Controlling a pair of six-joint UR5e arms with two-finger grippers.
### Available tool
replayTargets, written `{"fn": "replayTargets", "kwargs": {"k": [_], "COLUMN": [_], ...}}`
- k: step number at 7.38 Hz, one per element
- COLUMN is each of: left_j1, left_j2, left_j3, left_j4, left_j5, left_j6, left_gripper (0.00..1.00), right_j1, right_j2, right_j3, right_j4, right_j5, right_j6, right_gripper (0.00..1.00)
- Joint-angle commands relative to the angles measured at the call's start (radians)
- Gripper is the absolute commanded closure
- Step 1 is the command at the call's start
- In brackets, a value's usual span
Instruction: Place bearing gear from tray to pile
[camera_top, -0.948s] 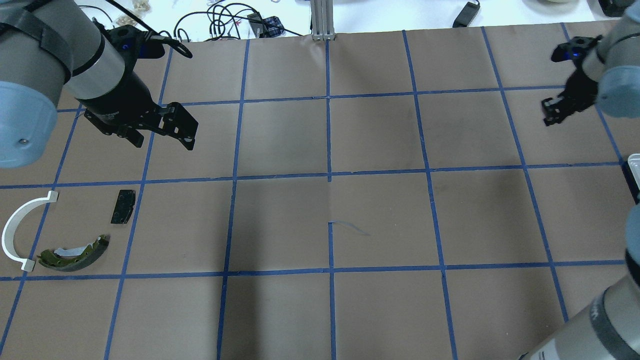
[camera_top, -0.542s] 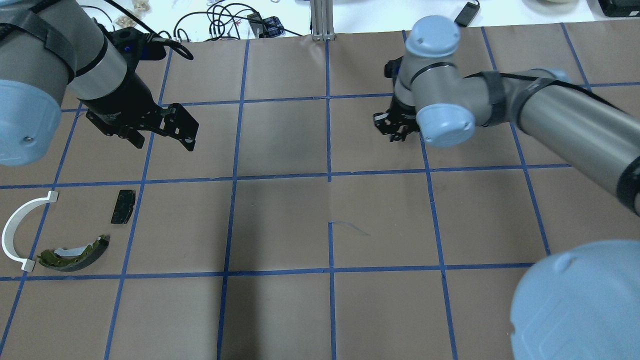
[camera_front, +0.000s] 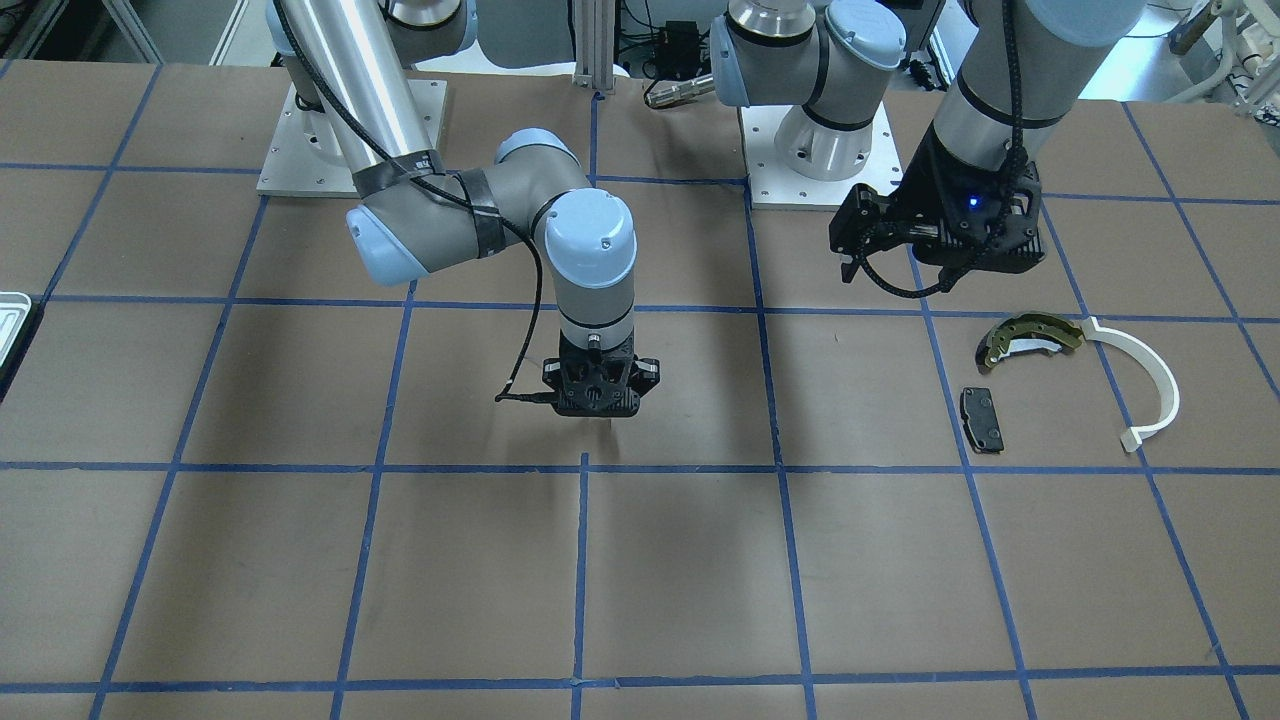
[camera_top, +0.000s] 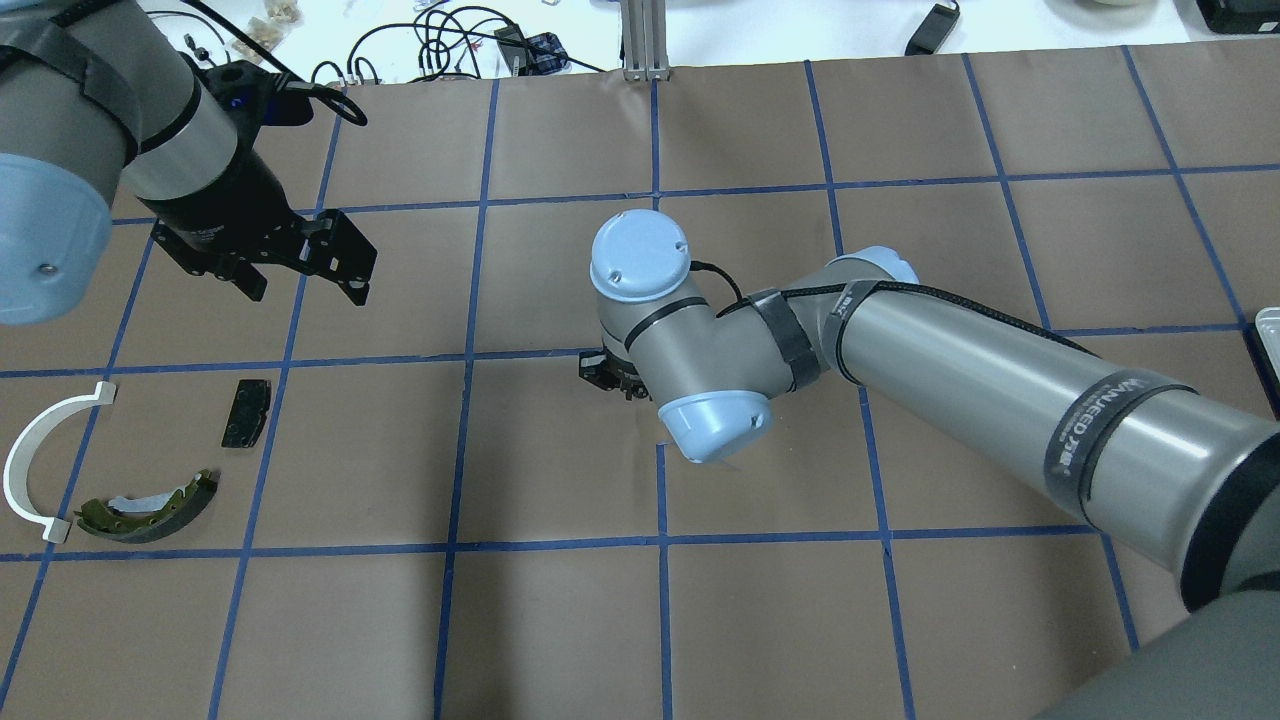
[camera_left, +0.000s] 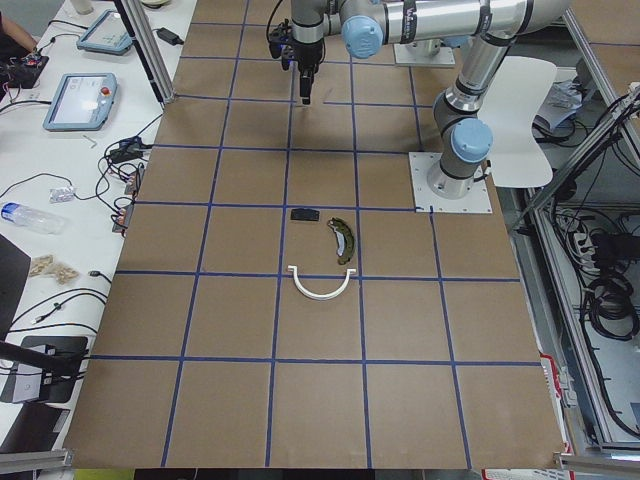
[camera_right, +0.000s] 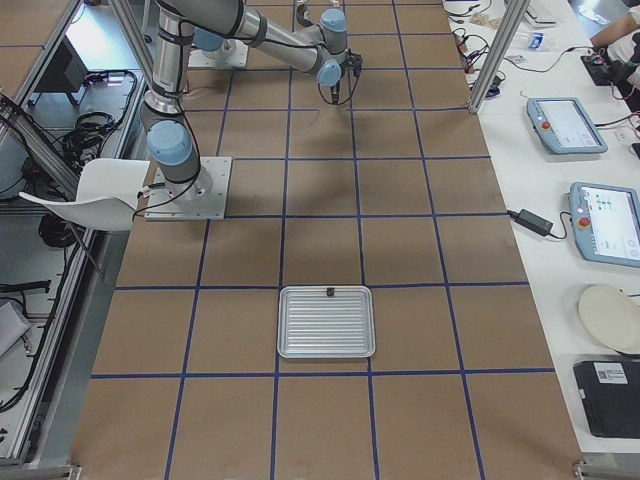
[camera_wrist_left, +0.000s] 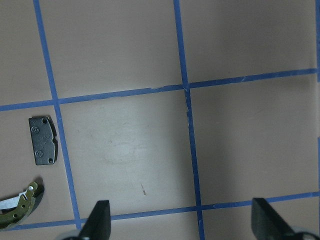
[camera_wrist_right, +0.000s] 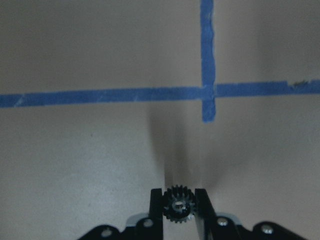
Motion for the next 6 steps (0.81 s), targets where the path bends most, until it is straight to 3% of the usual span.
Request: {"fn": "replayTargets", "kwargs": {"k": [1, 3, 6], "left_j1": [0.003, 0.000, -0.157], "left_j2": [-0.005, -0.025, -0.078], "left_j3": [-0.002, -0.038, -0.104], "left_j4": [0.005, 0.055, 0.196], "left_j5": [-0.003, -0.005, -0.005], "left_j6": [-0.003, -0.021, -0.182], "left_gripper": [0.00, 0.00, 0.00], "right_j1": [-0.006, -0.121, -0.491], "right_j2": [-0.023, -0.094, -0.229], "right_j3": [0.022, 0.021, 0.038], "right_j4": [-0.011, 0.006, 0.151], "right_j5": [-0.001, -0.017, -0.018], "right_j6": [0.016, -0.094, -0.653], "right_gripper": [0.00, 0.00, 0.00]}}
